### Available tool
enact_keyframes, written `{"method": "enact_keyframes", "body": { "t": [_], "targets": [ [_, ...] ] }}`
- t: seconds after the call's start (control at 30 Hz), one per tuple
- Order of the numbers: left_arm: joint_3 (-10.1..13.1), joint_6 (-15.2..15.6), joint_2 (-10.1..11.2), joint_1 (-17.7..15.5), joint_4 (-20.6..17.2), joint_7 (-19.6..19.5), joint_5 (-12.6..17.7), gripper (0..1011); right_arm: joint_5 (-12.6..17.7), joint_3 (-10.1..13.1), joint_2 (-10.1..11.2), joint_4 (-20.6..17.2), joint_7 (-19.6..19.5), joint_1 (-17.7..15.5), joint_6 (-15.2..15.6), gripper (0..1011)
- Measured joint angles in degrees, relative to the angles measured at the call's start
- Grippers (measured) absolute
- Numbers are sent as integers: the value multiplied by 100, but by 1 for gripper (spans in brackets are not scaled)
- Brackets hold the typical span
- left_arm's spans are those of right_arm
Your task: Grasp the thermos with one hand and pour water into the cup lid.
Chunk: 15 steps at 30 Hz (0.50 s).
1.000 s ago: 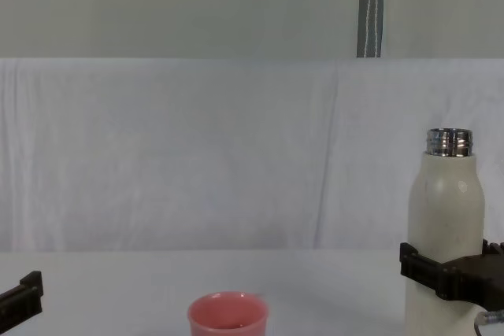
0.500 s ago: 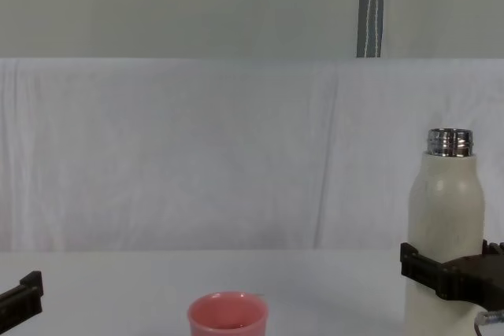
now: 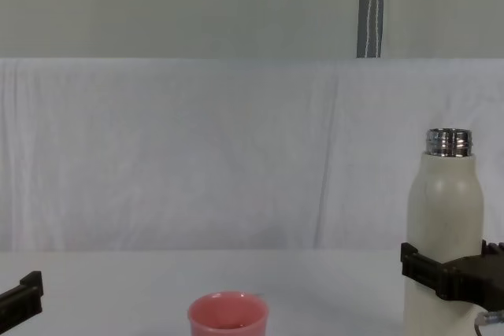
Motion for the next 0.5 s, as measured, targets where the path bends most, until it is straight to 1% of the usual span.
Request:
{"method": "enact_keyframes", "body": {
  "t": [0.3, 0.5],
  "targets": [
    [0, 0, 1, 0, 0, 0, 0, 1001, -210, -98, 150, -373, -1, -91, 105, 950],
    [0, 0, 0, 0, 0, 0, 0, 1001, -343, -144, 244, -542, -1, -104, 152, 950]
  ]
}}
